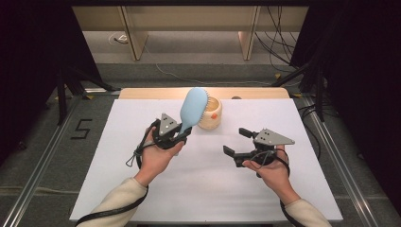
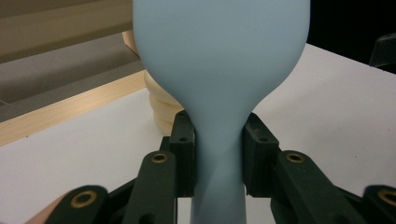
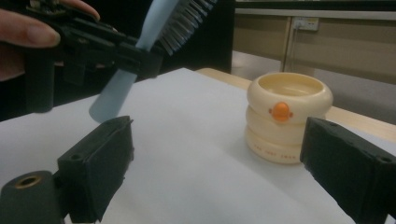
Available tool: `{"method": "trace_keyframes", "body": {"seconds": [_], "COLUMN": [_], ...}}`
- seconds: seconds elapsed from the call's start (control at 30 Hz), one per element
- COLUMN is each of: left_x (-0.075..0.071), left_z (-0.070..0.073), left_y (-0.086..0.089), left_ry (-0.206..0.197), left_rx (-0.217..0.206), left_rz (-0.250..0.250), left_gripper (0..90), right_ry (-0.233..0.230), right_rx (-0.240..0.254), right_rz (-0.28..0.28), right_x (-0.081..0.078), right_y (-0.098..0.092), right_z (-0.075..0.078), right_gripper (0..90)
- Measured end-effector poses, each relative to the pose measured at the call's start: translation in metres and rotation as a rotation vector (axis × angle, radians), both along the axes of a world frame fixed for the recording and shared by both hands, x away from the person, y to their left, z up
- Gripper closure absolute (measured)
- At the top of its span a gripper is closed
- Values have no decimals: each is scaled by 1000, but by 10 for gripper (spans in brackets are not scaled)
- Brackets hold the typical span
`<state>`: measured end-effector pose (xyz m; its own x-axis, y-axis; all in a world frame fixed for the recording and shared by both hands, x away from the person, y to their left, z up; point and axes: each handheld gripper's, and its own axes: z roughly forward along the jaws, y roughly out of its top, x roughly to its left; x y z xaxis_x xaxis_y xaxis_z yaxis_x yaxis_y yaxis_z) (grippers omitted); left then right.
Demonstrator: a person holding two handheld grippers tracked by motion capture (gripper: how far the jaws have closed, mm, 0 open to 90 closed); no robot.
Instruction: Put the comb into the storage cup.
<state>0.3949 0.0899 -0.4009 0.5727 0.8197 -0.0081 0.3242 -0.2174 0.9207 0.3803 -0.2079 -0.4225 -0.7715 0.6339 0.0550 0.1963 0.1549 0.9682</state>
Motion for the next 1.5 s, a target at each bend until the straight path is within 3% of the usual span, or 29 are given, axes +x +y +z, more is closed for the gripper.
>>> {"method": "trace_keyframes", "body": {"seconds": [0.37,1.5], "left_x": [-3,-16], "left_z": [-9,-18], "left_y": [-10,-34], "left_ry": [-9,-28], "left_rx": [17,42], "left_rz": [-35,-125], "left_gripper": [692,692], "right_ry": [-22,-36], "right_rx": [43,76], "right_rz": [27,17], "right_x": [14,23], "right_y": [22,33], "right_z": [16,27], "right_gripper": [82,45]}}
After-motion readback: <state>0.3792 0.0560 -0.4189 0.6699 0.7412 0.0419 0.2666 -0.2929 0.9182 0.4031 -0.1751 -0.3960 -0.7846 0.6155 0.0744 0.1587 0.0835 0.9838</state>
